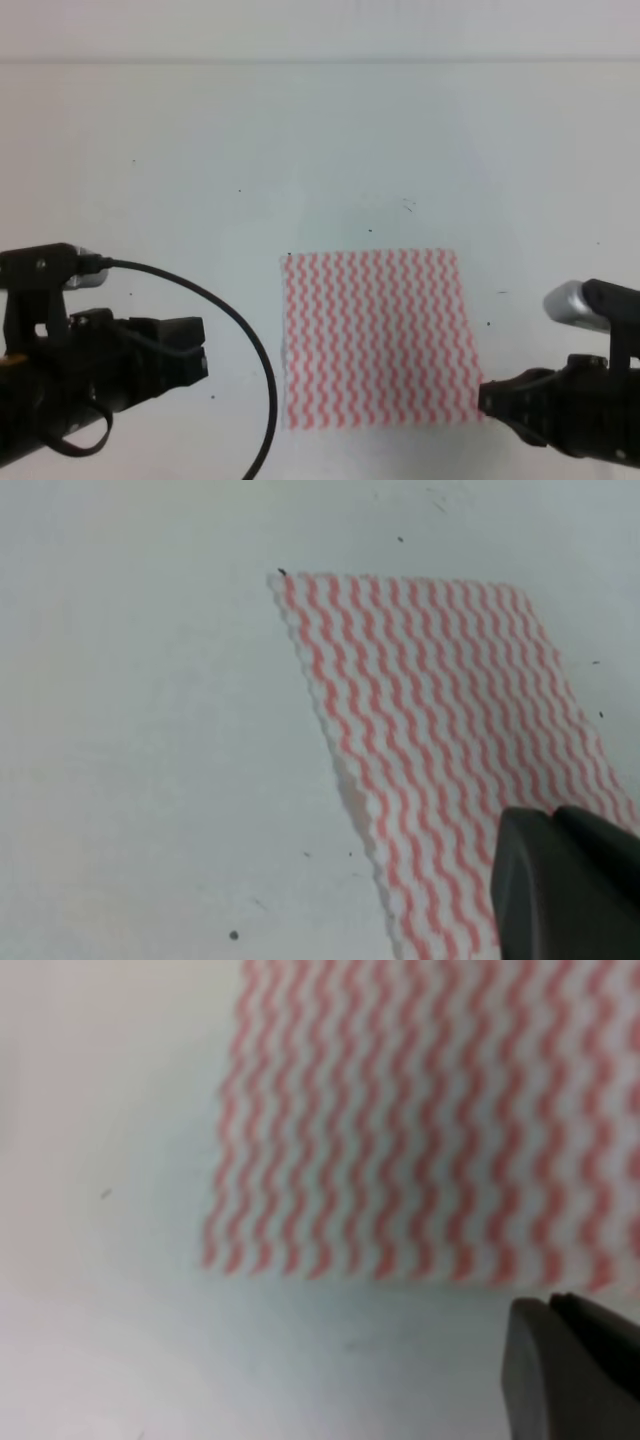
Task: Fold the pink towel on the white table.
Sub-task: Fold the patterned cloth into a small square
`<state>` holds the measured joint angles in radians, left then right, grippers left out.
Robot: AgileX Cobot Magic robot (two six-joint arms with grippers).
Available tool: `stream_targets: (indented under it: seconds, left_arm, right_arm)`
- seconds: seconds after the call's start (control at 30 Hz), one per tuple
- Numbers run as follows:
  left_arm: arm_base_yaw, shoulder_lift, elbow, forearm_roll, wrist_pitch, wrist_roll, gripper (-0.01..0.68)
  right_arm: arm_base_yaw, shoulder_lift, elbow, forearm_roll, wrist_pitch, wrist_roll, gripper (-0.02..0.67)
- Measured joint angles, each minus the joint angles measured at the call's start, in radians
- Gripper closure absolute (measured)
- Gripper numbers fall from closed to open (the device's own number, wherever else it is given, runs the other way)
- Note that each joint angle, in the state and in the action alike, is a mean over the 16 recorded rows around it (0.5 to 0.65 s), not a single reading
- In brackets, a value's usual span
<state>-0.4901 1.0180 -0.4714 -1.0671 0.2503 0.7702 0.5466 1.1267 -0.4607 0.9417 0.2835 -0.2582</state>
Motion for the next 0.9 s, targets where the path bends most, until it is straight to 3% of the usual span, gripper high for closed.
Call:
stream_targets:
  seconds: [0.2,0.57,0.9]
  left_arm:
    - [0.0,0.001,0.0,0.0,0.006,0.006,0.676]
    - [0.0,0.002,0.0,0.0,0.002,0.033,0.676]
    - [0.0,0.001,0.0,0.0,0.001,0.044,0.676]
  right_arm:
    - [-0.054,0.071,0.0,-0.002,-0.007,0.001,0.576]
    - [-0.102,0.199,0.0,0.087,0.017,0.001,0.366]
    - [-0.103,0.3,-0.02,0.116,0.011,-0.002,0.333]
